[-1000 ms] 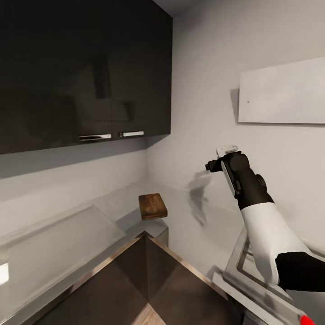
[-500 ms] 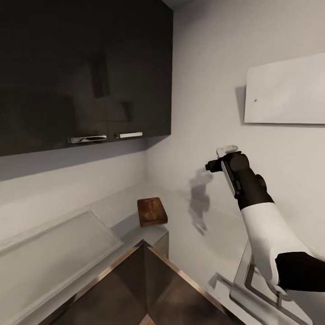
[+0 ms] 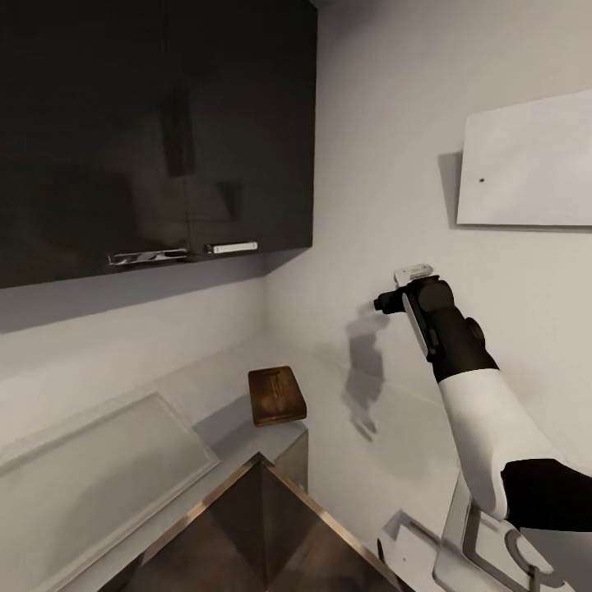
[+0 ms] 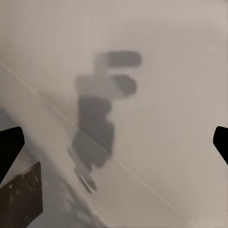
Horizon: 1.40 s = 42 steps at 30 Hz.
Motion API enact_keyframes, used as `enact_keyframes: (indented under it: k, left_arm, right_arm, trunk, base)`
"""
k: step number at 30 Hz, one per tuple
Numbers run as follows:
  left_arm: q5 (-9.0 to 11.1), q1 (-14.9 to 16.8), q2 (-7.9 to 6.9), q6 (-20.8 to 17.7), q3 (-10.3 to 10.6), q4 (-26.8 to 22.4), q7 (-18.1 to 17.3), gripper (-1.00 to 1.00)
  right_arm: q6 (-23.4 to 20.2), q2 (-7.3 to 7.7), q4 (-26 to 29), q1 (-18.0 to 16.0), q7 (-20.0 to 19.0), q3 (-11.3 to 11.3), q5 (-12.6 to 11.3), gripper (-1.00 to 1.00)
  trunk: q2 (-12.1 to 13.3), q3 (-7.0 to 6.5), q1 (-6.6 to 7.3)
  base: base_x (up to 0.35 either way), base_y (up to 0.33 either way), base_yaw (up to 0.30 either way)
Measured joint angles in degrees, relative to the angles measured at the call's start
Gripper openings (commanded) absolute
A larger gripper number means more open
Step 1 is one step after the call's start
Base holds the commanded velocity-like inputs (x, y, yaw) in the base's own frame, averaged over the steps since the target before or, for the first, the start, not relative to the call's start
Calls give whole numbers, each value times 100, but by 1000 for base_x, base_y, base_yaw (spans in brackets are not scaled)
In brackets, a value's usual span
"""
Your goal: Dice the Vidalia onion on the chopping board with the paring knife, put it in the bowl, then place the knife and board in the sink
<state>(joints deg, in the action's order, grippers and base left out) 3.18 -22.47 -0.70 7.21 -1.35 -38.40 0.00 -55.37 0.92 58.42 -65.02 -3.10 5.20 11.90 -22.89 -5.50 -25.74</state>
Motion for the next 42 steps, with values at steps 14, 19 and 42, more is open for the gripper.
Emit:
enact_keyframes:
  k: [14,19,42]
  left_arm:
    - [0,0,0,-1,-1,3,0,100]
    - [0,-1,1,-1,-2,2,0,100]
    - [0,0,0,0,-8,203,0,100]
  right_arm:
    - [0,1,0,0,0,0,0,100]
    - [0,1,0,1,0,0,-1,100]
    - [-2,-18,-1,0,-8,1,-8,100]
  trunk:
    - [0,0,-1]
    - [0,0,0]
    - [0,0,-2]
  base:
    - [123,27,0]
    - [118,212,0]
    - [43,27,0]
